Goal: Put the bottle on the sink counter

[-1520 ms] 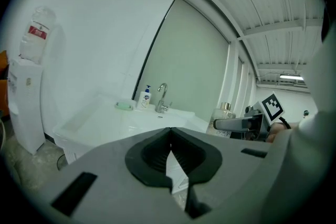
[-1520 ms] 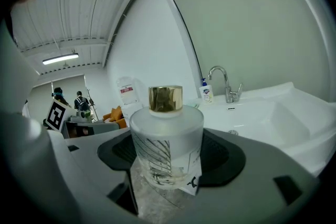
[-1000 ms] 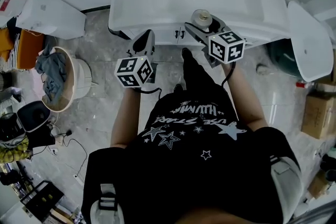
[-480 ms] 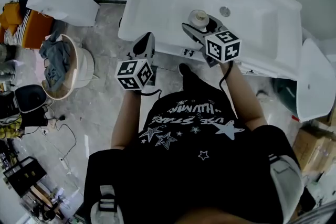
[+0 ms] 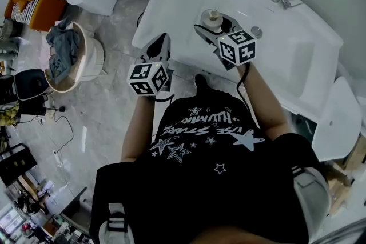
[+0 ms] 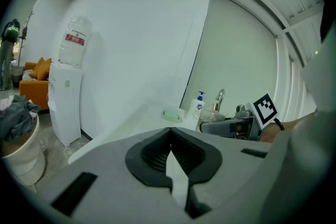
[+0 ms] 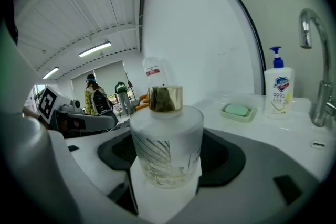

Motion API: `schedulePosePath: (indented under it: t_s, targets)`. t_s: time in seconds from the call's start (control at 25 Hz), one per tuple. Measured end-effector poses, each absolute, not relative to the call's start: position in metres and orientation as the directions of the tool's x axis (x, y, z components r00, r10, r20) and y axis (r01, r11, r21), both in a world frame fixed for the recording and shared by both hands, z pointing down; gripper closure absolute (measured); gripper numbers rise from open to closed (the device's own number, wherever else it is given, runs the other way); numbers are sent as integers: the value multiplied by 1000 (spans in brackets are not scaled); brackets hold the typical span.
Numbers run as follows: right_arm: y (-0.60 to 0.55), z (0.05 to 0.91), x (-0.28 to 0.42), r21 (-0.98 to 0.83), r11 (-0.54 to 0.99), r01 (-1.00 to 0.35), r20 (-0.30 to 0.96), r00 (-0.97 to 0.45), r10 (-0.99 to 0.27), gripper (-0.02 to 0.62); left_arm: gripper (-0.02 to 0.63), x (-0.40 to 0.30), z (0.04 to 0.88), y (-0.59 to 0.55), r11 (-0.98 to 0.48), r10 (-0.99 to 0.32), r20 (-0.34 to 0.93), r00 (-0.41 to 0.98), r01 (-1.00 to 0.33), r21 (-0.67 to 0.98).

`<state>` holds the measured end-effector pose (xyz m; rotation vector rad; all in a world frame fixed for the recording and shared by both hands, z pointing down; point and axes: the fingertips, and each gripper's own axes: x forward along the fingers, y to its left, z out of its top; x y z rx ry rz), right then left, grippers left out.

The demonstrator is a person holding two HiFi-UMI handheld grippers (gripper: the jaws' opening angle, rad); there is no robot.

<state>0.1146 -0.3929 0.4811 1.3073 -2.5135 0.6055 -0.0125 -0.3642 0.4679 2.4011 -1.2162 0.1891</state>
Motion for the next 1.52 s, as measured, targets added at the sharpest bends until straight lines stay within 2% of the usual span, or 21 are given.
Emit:
schedulePosePath:
  t_s: [0.68, 1.52]
  targets:
    - [-456, 542, 71, -221, 664, -715, 444, -680, -584, 268, 598, -21, 505, -411, -382, -786, 392, 479, -873, 302]
    - [-470, 573, 45, -113, 732, -672, 450, -692, -565, 268, 598, -29, 525, -423, -313, -796, 424, 432, -894, 322]
